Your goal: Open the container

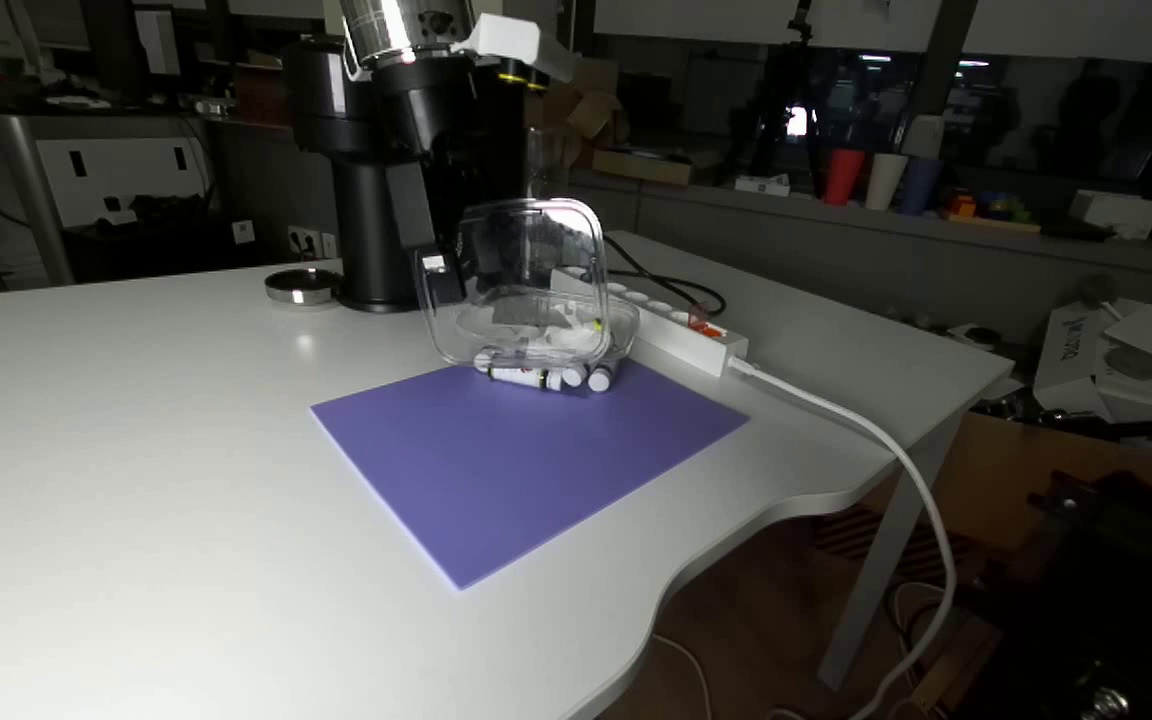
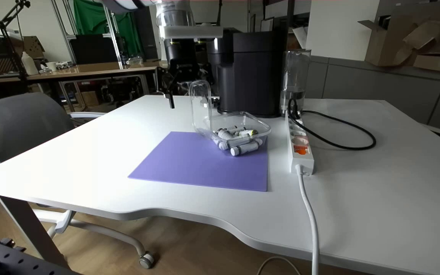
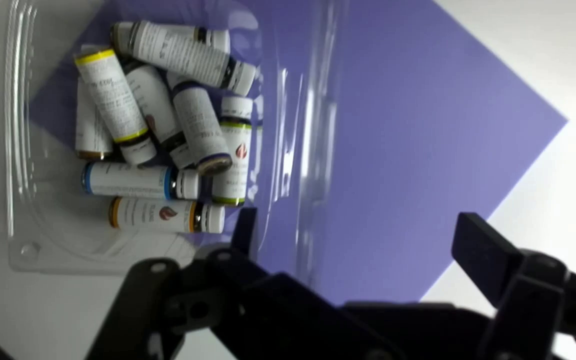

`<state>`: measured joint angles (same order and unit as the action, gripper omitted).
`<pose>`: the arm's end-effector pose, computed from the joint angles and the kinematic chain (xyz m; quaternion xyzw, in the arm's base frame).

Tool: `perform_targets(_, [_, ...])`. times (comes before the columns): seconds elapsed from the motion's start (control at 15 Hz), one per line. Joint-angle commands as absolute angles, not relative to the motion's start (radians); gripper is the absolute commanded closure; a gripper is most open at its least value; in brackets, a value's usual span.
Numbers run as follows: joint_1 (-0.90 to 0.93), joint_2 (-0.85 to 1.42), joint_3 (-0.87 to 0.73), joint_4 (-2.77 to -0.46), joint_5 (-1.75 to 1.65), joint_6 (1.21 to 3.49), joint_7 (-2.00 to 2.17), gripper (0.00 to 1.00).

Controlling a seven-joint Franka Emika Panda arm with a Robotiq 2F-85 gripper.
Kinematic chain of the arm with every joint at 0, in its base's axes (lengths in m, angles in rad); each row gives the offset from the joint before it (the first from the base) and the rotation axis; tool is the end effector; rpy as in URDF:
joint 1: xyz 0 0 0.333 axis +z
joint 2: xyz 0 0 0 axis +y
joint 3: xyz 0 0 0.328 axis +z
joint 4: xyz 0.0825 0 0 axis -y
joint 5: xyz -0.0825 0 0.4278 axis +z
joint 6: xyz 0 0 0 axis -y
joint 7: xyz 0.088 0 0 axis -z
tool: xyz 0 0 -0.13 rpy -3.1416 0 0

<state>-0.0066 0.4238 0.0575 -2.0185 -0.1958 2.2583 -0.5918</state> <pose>0.6117 0.0230 0.1806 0.9199 0.3771 -0.1026 0.0313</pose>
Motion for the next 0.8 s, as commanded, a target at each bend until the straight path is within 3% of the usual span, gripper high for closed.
perform_targets(0.0, [0.002,0.316,0.052,-2.217,-0.256,2.540,-0.507,0.00])
perform_targets(0.33, [0.020,0.227,0.036,-2.406,-0.306,2.766,-0.399,0.00])
perform_targets(0.73, [0.066,0.076,0.042,-2.503,-0.332,2.557,-0.272,0.00])
